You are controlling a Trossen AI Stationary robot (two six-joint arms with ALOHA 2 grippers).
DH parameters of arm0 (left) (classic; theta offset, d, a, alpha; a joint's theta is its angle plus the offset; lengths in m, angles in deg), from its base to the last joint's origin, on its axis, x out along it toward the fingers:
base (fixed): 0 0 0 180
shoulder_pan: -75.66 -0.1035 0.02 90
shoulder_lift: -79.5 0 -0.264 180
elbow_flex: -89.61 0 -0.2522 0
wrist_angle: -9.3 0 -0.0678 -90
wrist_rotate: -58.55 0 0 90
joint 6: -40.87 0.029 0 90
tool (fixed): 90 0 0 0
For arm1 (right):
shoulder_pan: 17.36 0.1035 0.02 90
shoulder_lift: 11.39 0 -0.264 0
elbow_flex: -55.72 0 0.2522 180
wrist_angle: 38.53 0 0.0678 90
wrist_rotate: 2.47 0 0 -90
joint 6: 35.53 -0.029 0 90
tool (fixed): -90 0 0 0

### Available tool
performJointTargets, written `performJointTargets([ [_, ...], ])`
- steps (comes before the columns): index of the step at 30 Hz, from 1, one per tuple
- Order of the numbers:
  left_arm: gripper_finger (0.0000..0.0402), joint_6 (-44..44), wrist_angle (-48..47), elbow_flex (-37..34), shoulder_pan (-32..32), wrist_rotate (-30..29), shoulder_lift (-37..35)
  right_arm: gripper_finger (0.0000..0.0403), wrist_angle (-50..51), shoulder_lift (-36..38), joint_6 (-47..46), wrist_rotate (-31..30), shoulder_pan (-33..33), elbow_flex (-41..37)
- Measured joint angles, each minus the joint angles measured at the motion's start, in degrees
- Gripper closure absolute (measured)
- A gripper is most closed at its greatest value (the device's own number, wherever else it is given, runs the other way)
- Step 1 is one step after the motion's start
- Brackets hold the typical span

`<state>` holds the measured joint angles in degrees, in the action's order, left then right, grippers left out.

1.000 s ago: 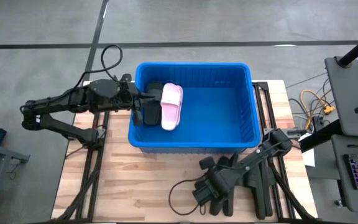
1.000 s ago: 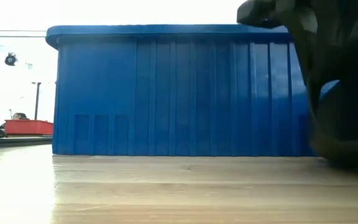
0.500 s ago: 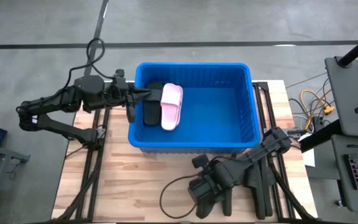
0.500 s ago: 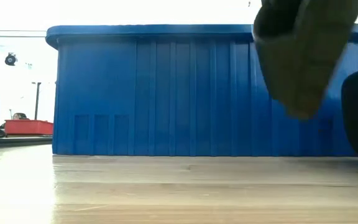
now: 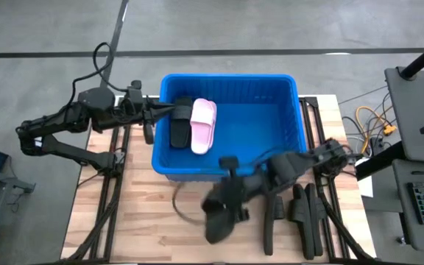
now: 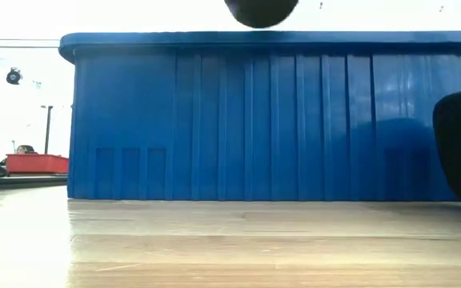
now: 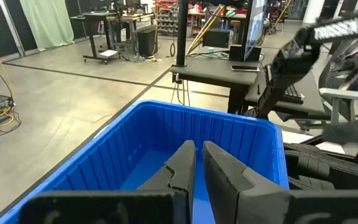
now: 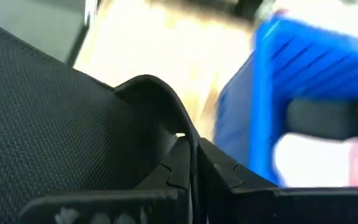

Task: Pick and place slides into bin
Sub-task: Put the black slide into the blue container

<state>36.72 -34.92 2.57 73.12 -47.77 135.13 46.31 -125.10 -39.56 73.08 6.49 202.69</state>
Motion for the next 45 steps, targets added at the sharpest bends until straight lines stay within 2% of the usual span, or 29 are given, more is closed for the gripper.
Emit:
performJointTargets([
  [3, 0.0384, 0.0, 0.1, 0.0, 0.0, 0.0, -0.2, 0.0390, -7.2, 2.8, 2.0, -1.8, -2.3, -0.1],
  [5, 0.0384, 0.0, -0.1, 0.0, 0.0, 0.1, -0.4, 0.0390, -10.3, 4.5, 3.9, -5.6, -3.5, -0.1],
  [12, 0.0384, -0.9, 0.1, 0.0, 0.0, 0.4, -1.2, 0.0390, -11.4, 8.9, 13.5, -32.0, -6.5, -0.5],
  [15, 0.0384, -3.0, 0.0, 0.0, 0.0, 0.8, -1.5, 0.0390, -11.3, 10.0, 14.4, -35.8, -7.7, -2.0],
  [20, 0.0384, -3.0, 0.0, 0.0, 0.0, 0.9, -1.4, 0.0390, -11.1, 12.2, 15.1, -34.1, -10.1, -8.8],
  [27, 0.0384, -1.1, 0.3, 0.0, 0.0, 0.9, -0.9, 0.0390, -13.7, 18.1, 14.3, -28.6, -16.7, -26.2],
  [30, 0.0384, -1.0, 0.5, 0.0, 0.0, 0.9, -0.7, 0.0390, -21.2, 21.5, 17.2, -25.7, -20.0, -35.4],
  [36, 0.0384, -1.0, 0.5, 0.0, 0.0, 0.9, -0.3, 0.0390, -43.3, 28.7, 28.0, -12.3, -27.5, -52.5],
  [42, 0.0384, -0.9, 0.4, 0.0, 0.0, 0.7, -0.2, 0.0390, -53.0, 31.8, 35.9, -1.7, -35.6, -62.9],
  [45, 0.0384, -0.9, 0.4, 0.0, 0.0, -2.5, -0.1, 0.0390, -58.9, 31.9, 39.4, 2.6, -39.5, -67.1],
])
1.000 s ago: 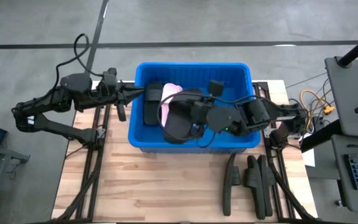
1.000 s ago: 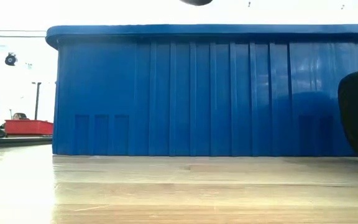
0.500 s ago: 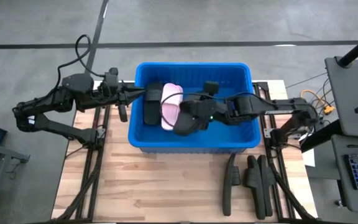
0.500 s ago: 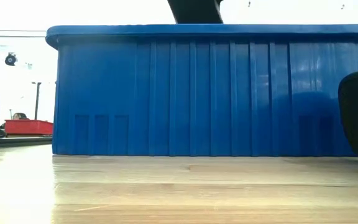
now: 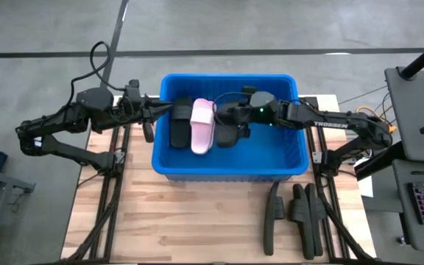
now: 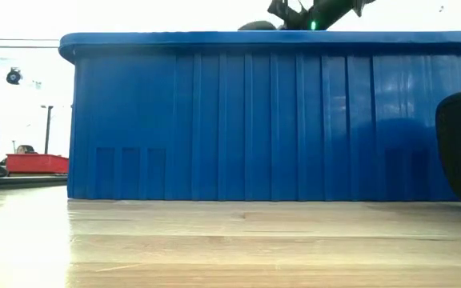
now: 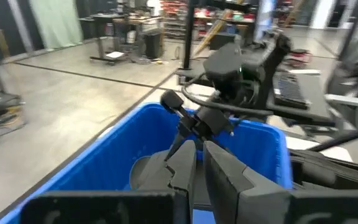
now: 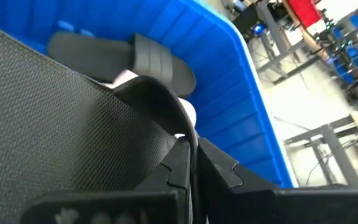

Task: Pick and place slides into bin
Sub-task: Put the black slide into the blue container

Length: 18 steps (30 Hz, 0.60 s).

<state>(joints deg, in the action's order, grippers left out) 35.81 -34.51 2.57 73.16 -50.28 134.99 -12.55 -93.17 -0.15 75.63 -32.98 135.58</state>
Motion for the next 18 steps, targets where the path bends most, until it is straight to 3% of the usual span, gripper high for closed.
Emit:
performJointTargets([
  [6, 0.0384, 0.0, 0.0, 0.0, 0.0, -4.5, 0.0, 0.0390, -11.8, -1.0, 6.5, 2.8, -5.2, -8.6],
  [12, 0.0384, -0.2, 0.0, -0.1, 0.0, -5.7, 0.5, 0.0390, -19.5, -1.7, 7.1, 7.8, -9.1, -14.9],
  [18, 0.0384, -0.1, 0.1, -0.1, 0.0, -5.7, 2.1, 0.0390, -20.0, -4.7, 5.7, 12.1, -10.8, -16.8],
])
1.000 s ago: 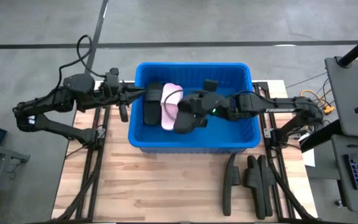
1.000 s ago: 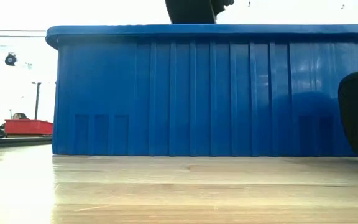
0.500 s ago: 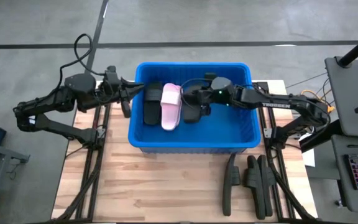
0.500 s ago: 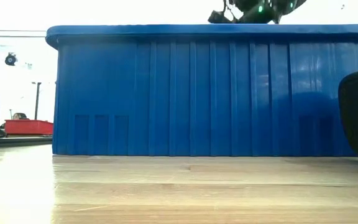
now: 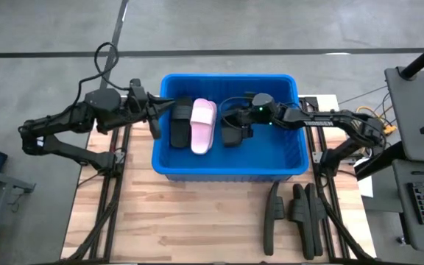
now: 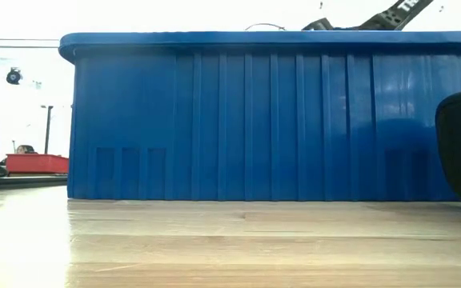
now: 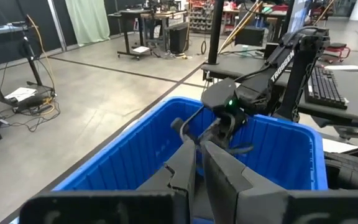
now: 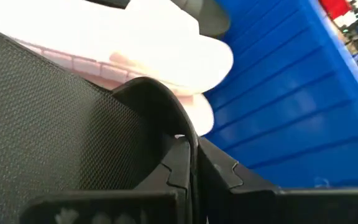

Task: Pick and place slides into bin
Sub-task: Put the black slide into the blue container

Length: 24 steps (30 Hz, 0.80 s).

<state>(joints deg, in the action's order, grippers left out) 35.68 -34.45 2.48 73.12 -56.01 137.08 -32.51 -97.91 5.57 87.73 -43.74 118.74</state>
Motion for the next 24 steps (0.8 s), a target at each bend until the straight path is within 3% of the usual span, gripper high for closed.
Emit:
performJointTargets([
  [11, 0.0384, -0.4, 0.0, 0.0, 0.0, 0.0, 1.6, 0.0390, -8.7, -7.1, 4.0, -3.1, 0.1, 0.1],
  [24, 0.0384, -0.5, 0.0, 0.0, 0.0, 0.0, 1.8, 0.0383, -9.3, -12.7, 3.7, -3.0, -0.5, 0.2],
])
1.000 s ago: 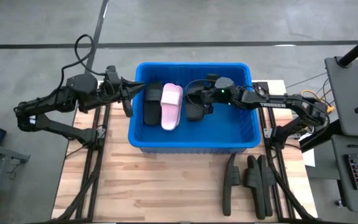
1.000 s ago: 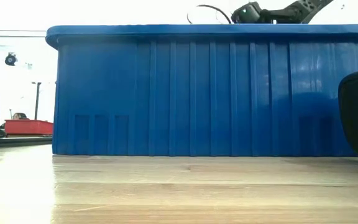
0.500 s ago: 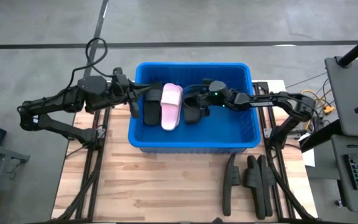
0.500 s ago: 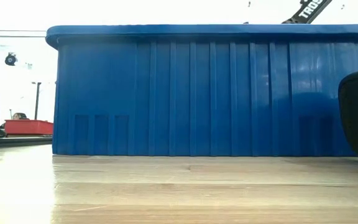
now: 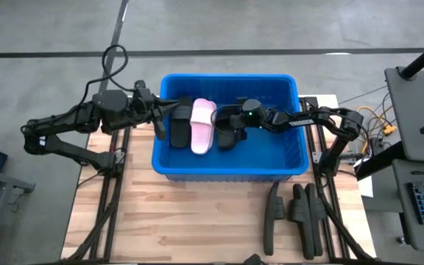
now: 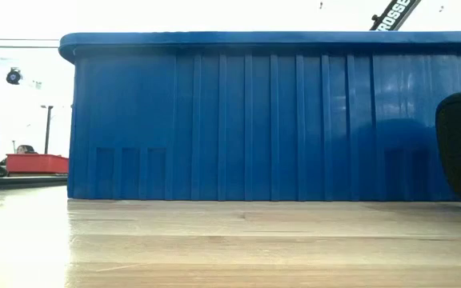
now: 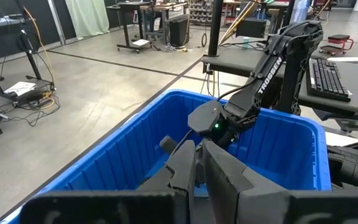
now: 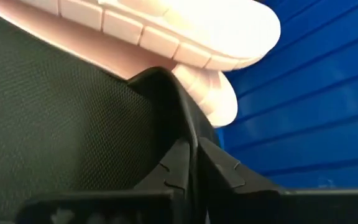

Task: Pick and place slides into bin
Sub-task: Put the black slide into the blue container

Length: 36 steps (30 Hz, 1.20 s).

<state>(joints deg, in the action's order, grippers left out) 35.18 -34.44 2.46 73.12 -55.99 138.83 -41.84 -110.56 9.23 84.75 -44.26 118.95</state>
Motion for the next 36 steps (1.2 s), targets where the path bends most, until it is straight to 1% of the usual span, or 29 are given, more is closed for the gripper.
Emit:
performJointTargets([
  [4, 0.0384, 0.0, 0.0, 0.0, 0.0, 0.0, 0.2, 0.0349, 0.6, 0.0, -0.3, -0.3, -0.4, -0.1],
  [8, 0.0384, 0.0, 0.0, 0.0, 0.0, 0.0, 0.5, 0.0297, 0.8, -0.1, -1.2, -0.4, -0.9, -0.1],
  [13, 0.0384, 0.0, 0.0, 0.0, 0.0, 0.0, 0.8, 0.0233, 1.0, 0.2, -8.1, -0.4, -0.9, -0.1],
  [15, 0.0384, 0.0, 0.0, 0.0, 0.0, 0.0, 0.9, 0.0215, 1.7, 0.8, -10.5, -0.3, -0.9, -0.1],
  [17, 0.0384, 0.0, 0.0, 0.0, 0.0, 0.0, 1.0, 0.0201, 3.3, 1.5, -10.9, -0.3, -0.9, 0.0],
  [19, 0.0384, 0.0, 0.0, 0.0, 0.0, 0.0, 1.1, 0.0191, 7.4, 2.1, -10.9, -0.5, -0.9, 0.5],
  [22, 0.0384, 0.0, 0.0, 0.0, 0.0, 0.0, 1.3, 0.0182, 16.6, 2.4, -14.9, -1.7, -0.9, 3.6],
  [27, 0.0384, 0.0, 0.0, 0.0, 0.0, 0.0, 1.6, 0.0177, 33.9, 3.2, -23.8, -1.4, -0.9, 12.2],
  [29, 0.0384, 0.0, 0.0, 0.0, 0.0, 0.0, 1.6, 0.0178, 39.1, 3.8, -26.7, -0.9, -0.8, 15.6],
  [33, 0.0384, 0.0, 0.0, 0.0, 0.0, 0.0, 1.8, 0.0182, 46.3, 5.8, -30.6, 2.3, -0.7, 21.4],
  [36, 0.0384, 0.1, 0.0, 0.0, 0.0, 0.0, 1.9, 0.0183, 49.4, 8.3, -32.8, 8.0, -0.3, 24.9],
])
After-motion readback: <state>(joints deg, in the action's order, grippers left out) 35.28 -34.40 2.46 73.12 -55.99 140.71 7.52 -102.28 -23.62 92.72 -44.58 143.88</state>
